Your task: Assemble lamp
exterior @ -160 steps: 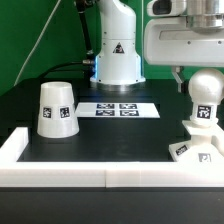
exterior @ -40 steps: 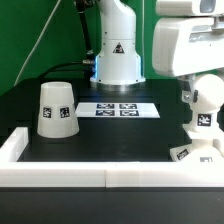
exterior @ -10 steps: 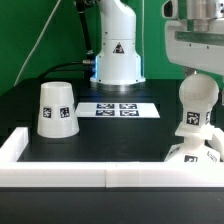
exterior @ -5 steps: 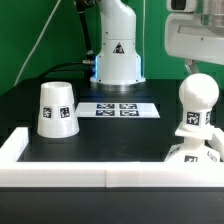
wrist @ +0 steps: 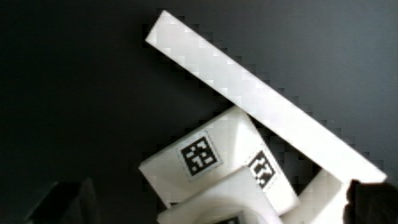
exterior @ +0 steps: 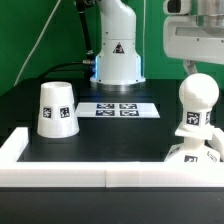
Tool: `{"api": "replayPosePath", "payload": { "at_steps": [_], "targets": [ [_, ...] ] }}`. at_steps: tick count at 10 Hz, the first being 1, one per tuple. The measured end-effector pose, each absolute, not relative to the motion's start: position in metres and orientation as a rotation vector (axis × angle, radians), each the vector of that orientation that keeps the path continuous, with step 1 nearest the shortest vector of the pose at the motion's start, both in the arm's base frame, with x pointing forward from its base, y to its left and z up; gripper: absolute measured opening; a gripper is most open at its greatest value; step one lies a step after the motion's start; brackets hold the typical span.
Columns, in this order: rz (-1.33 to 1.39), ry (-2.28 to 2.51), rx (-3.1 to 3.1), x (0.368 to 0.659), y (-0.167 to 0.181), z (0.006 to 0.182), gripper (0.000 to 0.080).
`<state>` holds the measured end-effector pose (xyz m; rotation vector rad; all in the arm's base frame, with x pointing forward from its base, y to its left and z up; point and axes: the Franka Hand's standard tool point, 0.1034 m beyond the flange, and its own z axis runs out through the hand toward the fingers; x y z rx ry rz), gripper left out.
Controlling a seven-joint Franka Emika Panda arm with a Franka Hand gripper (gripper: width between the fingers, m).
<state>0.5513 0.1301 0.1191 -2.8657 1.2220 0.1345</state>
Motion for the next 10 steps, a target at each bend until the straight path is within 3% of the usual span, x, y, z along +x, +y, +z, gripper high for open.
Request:
{"api": "replayPosePath", "payload": {
  "at_steps": [3, 7, 10],
  "targets": [
    [0.188, 0.833, -3.072, 0.539, 0.125, 0.118, 0.0699],
    [0.188, 0.837, -3.067, 0.539, 0.115, 0.115, 0.0699],
    [0.177, 0.505, -3.154, 0.530, 0.084, 0.112, 0.0699]
  ]
}}
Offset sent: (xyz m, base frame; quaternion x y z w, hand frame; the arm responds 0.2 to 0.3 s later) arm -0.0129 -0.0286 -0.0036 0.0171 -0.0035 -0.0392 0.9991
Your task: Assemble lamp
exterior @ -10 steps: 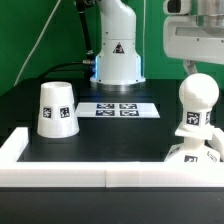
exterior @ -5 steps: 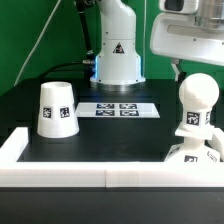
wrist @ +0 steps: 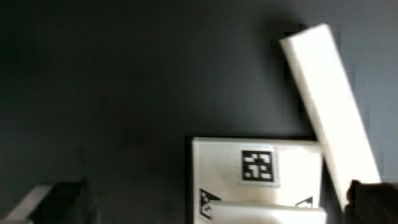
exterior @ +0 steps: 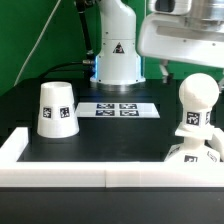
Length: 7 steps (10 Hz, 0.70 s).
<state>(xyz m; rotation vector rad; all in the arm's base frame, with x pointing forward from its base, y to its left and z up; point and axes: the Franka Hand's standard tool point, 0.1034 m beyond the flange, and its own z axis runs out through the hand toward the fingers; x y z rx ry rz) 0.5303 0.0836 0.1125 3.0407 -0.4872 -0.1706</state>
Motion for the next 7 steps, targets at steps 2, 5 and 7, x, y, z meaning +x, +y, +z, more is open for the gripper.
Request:
{"api": "replayPosePath", "payload": {
  "at_steps": [2, 5, 7],
  "targets": [
    [-0.172, -0.271, 3.069, 0.528, 0.048, 0.115, 0.0699],
    [-0.175, -0.265, 3.070, 0.530, 0.021, 0.115, 0.0699],
    [-0.170, -0.229, 3.072, 0.531, 0.007, 0.114, 0.0699]
  ]
}}
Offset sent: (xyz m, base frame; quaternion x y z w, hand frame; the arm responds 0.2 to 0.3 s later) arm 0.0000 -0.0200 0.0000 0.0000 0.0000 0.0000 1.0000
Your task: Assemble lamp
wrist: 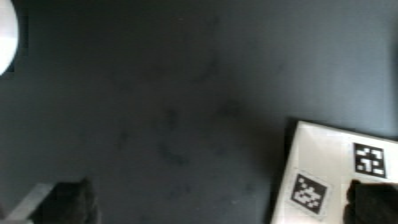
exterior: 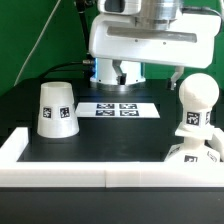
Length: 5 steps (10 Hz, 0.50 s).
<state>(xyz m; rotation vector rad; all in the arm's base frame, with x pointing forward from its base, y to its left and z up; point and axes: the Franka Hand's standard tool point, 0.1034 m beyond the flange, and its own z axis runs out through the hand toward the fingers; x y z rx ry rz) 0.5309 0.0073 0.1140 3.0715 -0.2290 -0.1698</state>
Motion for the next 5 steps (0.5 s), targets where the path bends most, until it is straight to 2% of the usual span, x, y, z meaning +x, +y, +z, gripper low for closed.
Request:
{"api": "replayPosePath", "payload": {
  "at_steps": [3, 5],
  "targets": [
    [-0.153, 0.049, 3.074, 0.520, -0.034, 0.115, 0.0699],
    [-0.119, 0.150, 3.085, 0.509, -0.077, 0.121, 0.0699]
  ]
}}
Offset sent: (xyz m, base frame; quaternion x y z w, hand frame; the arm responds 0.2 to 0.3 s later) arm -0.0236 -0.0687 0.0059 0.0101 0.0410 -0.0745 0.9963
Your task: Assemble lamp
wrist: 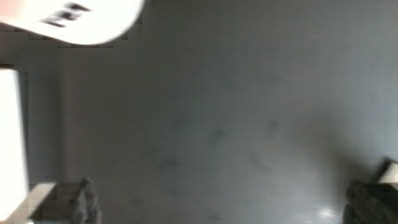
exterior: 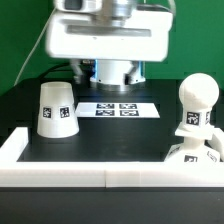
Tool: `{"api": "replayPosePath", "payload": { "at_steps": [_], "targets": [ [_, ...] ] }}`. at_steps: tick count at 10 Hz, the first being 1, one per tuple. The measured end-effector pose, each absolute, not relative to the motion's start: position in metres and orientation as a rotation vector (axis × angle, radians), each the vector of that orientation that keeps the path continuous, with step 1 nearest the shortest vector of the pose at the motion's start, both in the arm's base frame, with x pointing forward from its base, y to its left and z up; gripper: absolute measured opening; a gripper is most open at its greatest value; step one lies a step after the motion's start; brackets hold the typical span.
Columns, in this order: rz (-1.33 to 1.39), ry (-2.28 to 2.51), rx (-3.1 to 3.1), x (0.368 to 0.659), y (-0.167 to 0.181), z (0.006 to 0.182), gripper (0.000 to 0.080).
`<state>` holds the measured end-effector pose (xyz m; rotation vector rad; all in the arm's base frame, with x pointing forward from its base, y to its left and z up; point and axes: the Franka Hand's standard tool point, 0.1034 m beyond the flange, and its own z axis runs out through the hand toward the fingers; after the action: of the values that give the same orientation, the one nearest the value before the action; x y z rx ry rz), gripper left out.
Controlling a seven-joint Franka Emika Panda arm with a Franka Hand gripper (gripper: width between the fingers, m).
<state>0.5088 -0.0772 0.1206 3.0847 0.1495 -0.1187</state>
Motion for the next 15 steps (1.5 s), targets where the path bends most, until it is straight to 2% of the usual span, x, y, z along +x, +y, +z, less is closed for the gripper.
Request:
{"api": "replayPosePath", "payload": {
  "at_steps": [1, 4, 7, 9, 15],
  "targets": [
    [-0.096, 0.151, 3.085, 0.504, -0.095, 0.123, 0.0699],
    [-0.103, 0.141, 3.084, 0.501, -0.114, 0.120, 0.0699],
    [-0.062, 0.168, 3.080, 0.493, -0.131, 0.126, 0.0699],
    [-0.024, 0.147, 3.087, 0.471, -0.131, 0.122, 0.0699],
    [-0.067, 0.169, 3.090, 0.452, -0.119, 0.104, 0.0699]
  ]
}}
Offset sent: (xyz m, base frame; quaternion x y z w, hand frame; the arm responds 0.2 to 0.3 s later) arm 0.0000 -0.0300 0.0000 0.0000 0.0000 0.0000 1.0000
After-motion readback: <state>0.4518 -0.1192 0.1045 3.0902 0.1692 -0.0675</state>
